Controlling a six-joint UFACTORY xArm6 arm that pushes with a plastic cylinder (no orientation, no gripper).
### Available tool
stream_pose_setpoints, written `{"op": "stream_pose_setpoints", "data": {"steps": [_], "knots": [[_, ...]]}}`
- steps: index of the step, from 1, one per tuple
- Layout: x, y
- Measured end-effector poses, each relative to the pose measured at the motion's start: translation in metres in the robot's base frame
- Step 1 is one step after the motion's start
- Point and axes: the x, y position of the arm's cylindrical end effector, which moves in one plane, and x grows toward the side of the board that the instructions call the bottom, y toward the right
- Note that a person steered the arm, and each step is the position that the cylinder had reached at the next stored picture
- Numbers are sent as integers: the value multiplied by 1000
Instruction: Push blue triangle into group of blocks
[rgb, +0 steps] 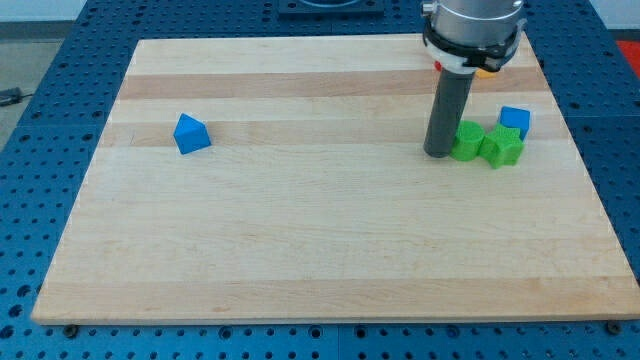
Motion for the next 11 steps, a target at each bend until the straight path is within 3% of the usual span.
{"op": "stream_pose_setpoints", "data": {"steps": [2,4,6,8,9,10,11], "knots": [[-1,-6],[54,-138],[47,-286],[13,-412],[-41,-419],[-49,-387],[-30,-359]]}}
